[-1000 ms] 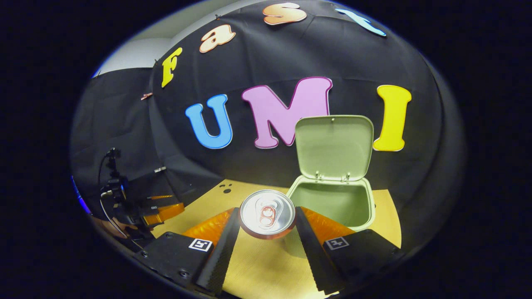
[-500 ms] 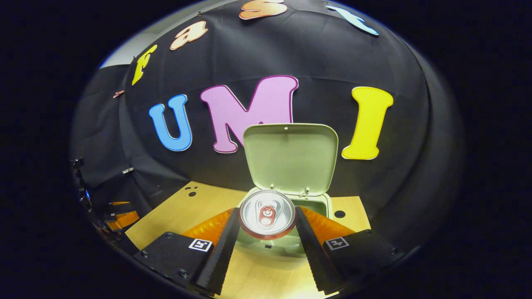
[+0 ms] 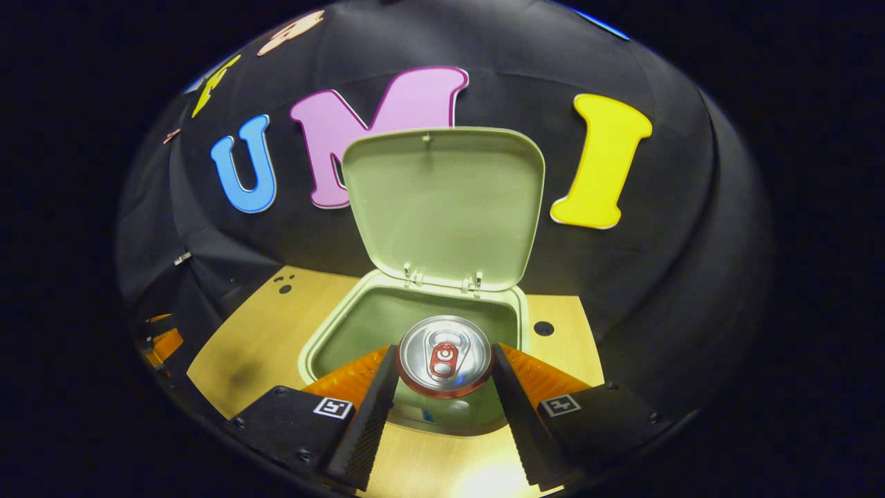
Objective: Press the lid of the desktop garbage bin to open it, pick up the crumpled paper on the desktop and throw it into the bin, then pick up the pop can on the desktop and drop it into the bin, and finally close the garbage bin lid.
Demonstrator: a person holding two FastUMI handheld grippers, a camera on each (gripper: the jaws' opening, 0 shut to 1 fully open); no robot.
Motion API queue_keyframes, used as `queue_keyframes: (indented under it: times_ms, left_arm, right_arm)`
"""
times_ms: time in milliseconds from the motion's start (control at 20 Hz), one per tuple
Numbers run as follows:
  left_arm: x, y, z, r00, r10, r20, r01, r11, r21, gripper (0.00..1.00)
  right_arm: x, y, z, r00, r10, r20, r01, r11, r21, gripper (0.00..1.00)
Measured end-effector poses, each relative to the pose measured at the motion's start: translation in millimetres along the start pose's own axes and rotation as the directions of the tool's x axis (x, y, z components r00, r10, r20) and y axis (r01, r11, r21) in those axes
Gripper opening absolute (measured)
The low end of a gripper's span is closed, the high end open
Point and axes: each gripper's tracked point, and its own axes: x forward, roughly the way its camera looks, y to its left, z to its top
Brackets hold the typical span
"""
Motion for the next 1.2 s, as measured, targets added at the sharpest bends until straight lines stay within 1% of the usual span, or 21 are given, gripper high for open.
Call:
queue_keyframes:
  times_ms: [100, 250, 550, 600, 650, 950, 1200]
  left_arm:
    - [-1.4, 1.2, -1.4, 1.0, 0.002, -0.003, -0.002, 1.0, -0.001, 0.95]
    - [-1.6, 1.4, -2.8, 1.0, 0.003, -0.007, -0.003, 1.0, -0.001, 0.95]
    - [-3.6, 6.4, -3.5, 1.0, 0.011, -0.008, -0.011, 1.0, 0.003, 0.95]
    - [-3.6, 6.3, -1.9, 1.0, 0.012, -0.008, -0.012, 1.0, 0.003, 0.95]
    - [-3.5, 6.0, -2.5, 1.0, 0.011, -0.007, -0.011, 1.0, 0.004, 0.95]
    - [-4.9, 7.1, -3.5, 1.0, 0.013, -0.008, -0.013, 1.0, 0.008, 0.95]
    - [-5.4, 8.0, -1.7, 1.0, 0.012, -0.005, -0.011, 1.0, 0.011, 0.95]
  right_arm:
    - [8.7, -2.1, -9.1, 0.999, -0.006, -0.034, 0.007, 1.0, 0.017, 0.83]
    - [15.5, -1.7, -14.1, 0.999, -0.002, -0.045, 0.004, 0.999, 0.036, 0.83]
    - [19.5, -1.2, -17.0, 0.998, -0.013, -0.064, 0.015, 1.0, 0.022, 0.83]
    - [20.2, -1.1, -17.0, 0.998, -0.015, -0.066, 0.016, 1.0, 0.019, 0.8]
    - [21.2, -0.2, -17.1, 0.998, -0.016, -0.067, 0.017, 1.0, 0.014, 0.84]
    - [20.9, -0.2, -15.6, 0.998, -0.024, -0.062, 0.025, 1.0, 0.006, 0.85]
    - [18.8, 0.7, -8.3, 0.999, -0.029, -0.045, 0.03, 0.999, 0.02, 0.92]
